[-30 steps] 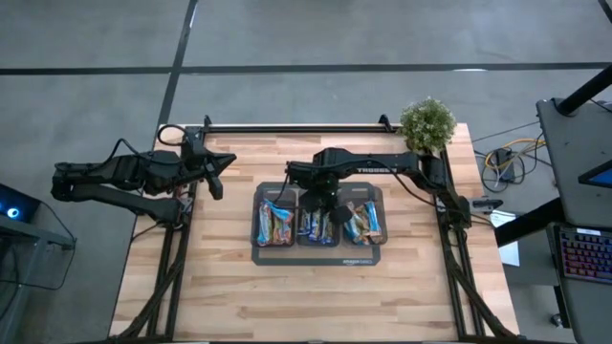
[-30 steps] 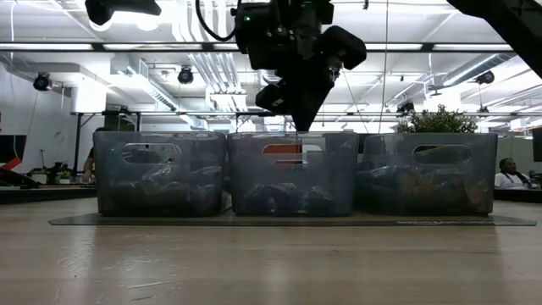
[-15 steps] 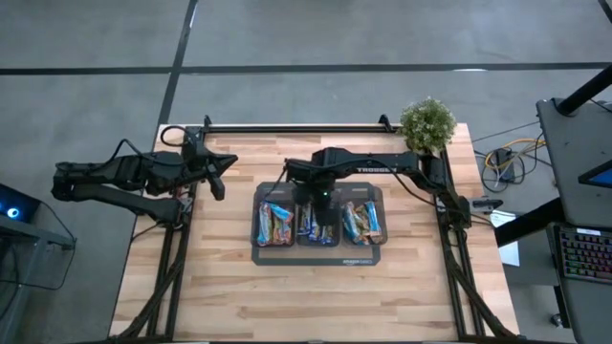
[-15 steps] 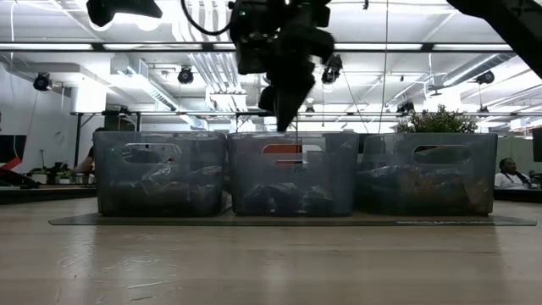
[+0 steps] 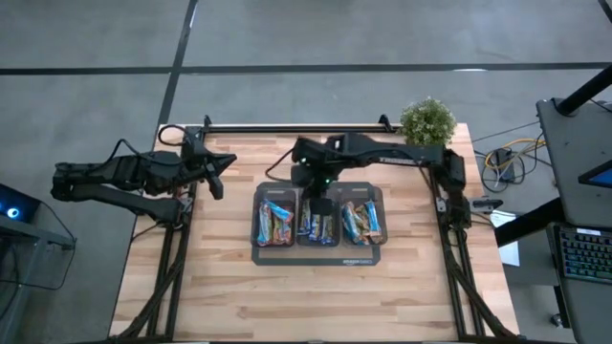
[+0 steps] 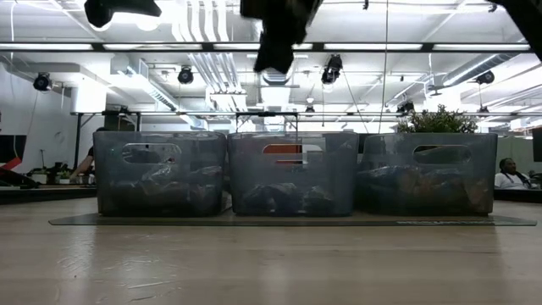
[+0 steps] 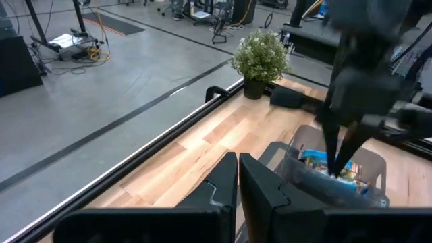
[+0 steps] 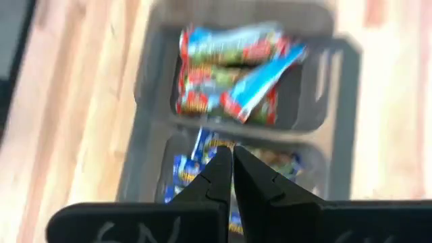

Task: Pick and place Granola Bars by type
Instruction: Return to Home Position

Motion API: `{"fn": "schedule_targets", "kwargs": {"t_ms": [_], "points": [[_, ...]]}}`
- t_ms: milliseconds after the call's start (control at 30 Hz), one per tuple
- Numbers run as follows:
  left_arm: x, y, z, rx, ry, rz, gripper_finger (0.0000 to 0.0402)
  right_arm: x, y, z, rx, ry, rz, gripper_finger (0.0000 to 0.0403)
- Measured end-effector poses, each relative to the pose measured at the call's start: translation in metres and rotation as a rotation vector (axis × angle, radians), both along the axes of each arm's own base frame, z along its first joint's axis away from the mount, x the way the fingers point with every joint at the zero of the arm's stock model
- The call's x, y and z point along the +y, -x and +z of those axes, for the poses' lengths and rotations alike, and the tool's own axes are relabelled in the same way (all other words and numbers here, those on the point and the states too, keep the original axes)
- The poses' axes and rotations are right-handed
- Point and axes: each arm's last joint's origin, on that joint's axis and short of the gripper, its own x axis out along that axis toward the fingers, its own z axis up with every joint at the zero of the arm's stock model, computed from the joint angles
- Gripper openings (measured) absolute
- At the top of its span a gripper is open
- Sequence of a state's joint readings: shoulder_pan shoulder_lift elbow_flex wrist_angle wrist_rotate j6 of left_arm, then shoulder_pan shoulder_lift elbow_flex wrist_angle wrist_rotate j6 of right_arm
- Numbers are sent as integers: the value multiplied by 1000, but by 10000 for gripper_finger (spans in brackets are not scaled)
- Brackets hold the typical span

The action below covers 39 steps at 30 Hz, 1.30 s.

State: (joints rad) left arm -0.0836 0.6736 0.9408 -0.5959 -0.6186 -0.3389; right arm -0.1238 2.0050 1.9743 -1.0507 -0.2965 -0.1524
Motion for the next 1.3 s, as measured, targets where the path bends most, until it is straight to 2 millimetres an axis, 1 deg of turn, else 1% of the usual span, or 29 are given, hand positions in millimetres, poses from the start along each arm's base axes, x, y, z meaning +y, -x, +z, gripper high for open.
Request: {"fn": "schedule_targets", "kwargs": {"t_ms": [100,200,267,300,400,467,533,633,767,900,1000,1167,1300], "points": [[0,-2,-5,15,-2,0,0,1,4,16,-98,0,-27,9],[0,-6,-12,2,-9,-3,0,1,8,27,-230,0,-46,9],[-2,-12,-15,-47,-35,-46,0,2,12,34,-337,5,-51,9],[-3,-15,-15,-76,-53,-99,0,2,15,36,-381,2,-58,9],[-8,-21,-19,-156,-100,-279,0,3,25,37,-494,-16,-85,9],[-10,-23,-26,-181,-97,-364,0,5,34,35,-543,-18,-87,9],[-12,-23,-32,-192,-77,-407,0,6,45,34,-586,-4,-74,9],[-12,-21,-39,-194,-57,-416,0,8,63,36,-637,6,-66,9],[-11,-15,-46,-196,-68,-417,0,10,85,28,-646,1,-85,8],[-10,-5,-50,-216,-88,-402,0,10,106,22,-675,13,-85,9],[-9,3,-54,-225,-101,-401,0,12,120,10,-688,32,-73,9],[-8,14,-63,-248,-107,-401,0,11,143,-3,-790,-9,-126,9],[-8,19,-66,-261,-109,-400,0,10,161,-15,-791,-37,-167,9]]}}
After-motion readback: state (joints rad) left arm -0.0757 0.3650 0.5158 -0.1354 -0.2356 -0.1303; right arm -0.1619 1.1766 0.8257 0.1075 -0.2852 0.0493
